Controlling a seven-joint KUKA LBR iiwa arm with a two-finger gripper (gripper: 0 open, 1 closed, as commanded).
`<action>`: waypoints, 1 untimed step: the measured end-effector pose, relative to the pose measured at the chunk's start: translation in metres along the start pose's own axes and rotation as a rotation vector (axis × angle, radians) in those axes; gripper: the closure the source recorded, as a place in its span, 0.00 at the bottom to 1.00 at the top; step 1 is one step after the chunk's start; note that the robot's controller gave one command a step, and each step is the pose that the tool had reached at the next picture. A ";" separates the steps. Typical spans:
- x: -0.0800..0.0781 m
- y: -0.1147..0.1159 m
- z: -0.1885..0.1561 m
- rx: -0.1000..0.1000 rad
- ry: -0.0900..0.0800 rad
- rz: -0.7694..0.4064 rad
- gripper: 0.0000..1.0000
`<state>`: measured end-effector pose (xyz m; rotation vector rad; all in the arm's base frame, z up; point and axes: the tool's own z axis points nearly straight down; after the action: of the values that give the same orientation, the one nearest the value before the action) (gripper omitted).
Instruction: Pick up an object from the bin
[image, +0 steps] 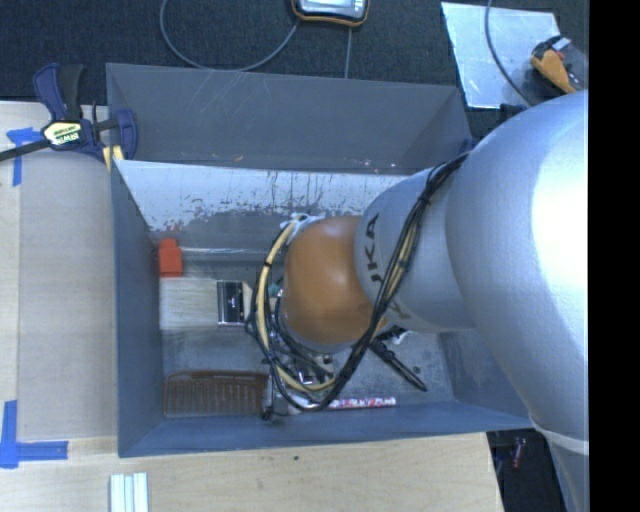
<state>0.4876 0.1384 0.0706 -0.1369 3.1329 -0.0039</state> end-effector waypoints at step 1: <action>-0.020 -0.082 0.000 0.000 -0.019 0.116 0.00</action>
Offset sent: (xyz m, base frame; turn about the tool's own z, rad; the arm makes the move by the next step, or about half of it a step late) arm 0.0049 -0.0094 -0.0002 0.0076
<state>0.5149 0.0586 0.0707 0.0438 3.1169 -0.0024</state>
